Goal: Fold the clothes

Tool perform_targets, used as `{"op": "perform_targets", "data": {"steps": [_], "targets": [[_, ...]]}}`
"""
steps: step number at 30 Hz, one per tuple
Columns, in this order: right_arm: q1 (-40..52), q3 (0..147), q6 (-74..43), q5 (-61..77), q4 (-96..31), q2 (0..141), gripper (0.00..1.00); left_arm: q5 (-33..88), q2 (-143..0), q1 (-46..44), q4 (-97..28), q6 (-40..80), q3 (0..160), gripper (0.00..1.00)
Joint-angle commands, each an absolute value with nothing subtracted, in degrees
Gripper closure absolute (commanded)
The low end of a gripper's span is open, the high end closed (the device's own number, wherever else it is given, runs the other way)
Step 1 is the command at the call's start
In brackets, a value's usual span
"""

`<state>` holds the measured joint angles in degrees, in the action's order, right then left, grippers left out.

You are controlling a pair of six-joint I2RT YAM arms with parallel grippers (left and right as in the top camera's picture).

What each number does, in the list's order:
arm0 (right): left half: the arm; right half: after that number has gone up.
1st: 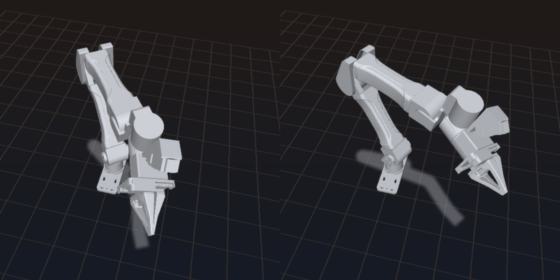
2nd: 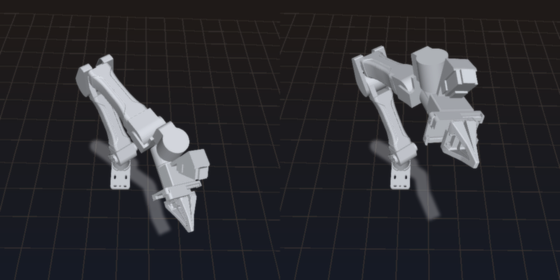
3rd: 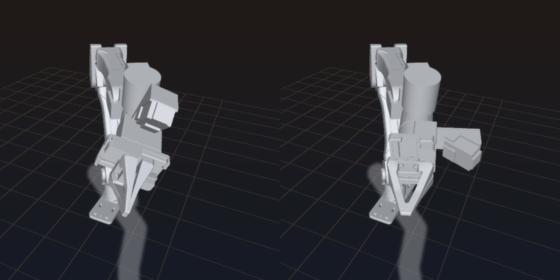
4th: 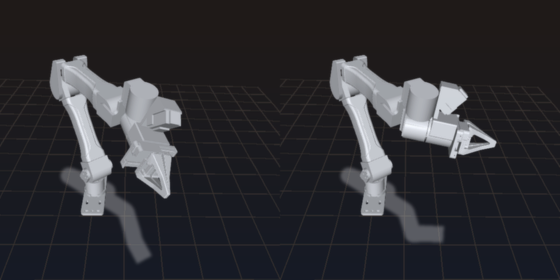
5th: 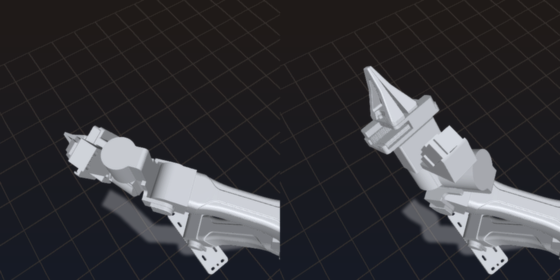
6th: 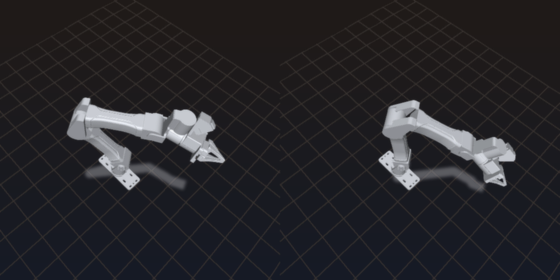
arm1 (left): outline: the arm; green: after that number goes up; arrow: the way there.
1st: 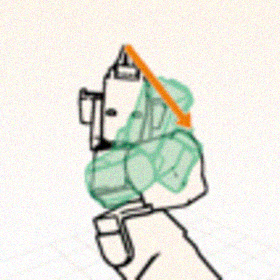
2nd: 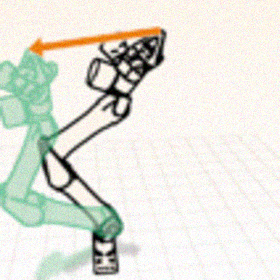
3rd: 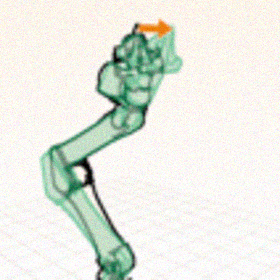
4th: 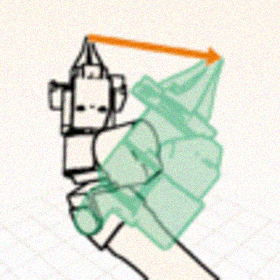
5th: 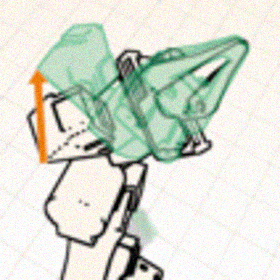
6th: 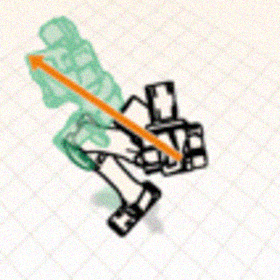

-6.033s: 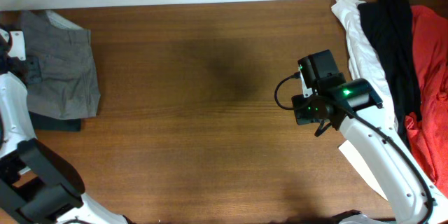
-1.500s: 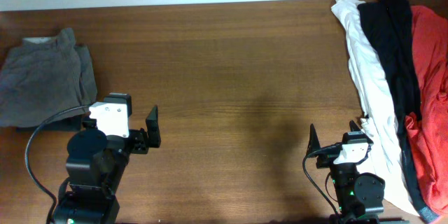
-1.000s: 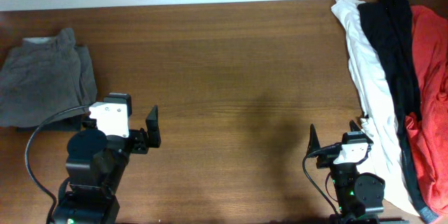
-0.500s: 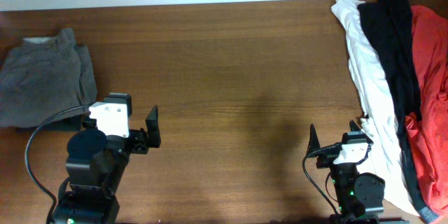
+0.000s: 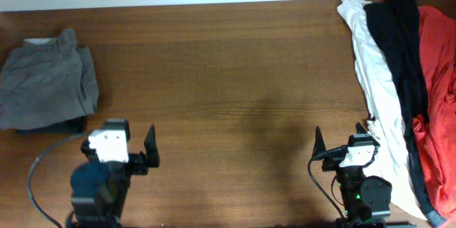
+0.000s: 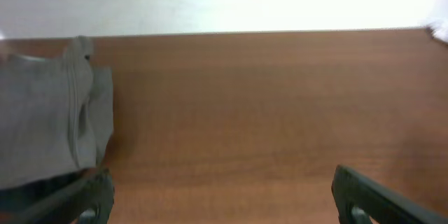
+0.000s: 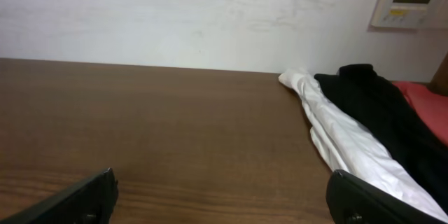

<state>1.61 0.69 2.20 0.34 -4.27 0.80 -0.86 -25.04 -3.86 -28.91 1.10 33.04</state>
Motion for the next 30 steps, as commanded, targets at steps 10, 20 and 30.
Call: {"op": "perform_targets", "data": {"steps": [10,20,30], "targets": [[1.1,0.32,2.57,0.86,-4.45,0.32,0.01,-2.5,-0.99,-0.78,3.03,-0.01,0.8,0.01],[1.1,0.32,2.57,0.86,-4.45,0.32,0.01,-4.12,-0.27,-0.43,-4.4,-0.01,0.56,0.01],[1.1,0.32,2.57,0.86,-4.45,0.32,0.01,-4.12,-0.3,-0.43,-4.38,-0.01,0.56,0.01]]}}
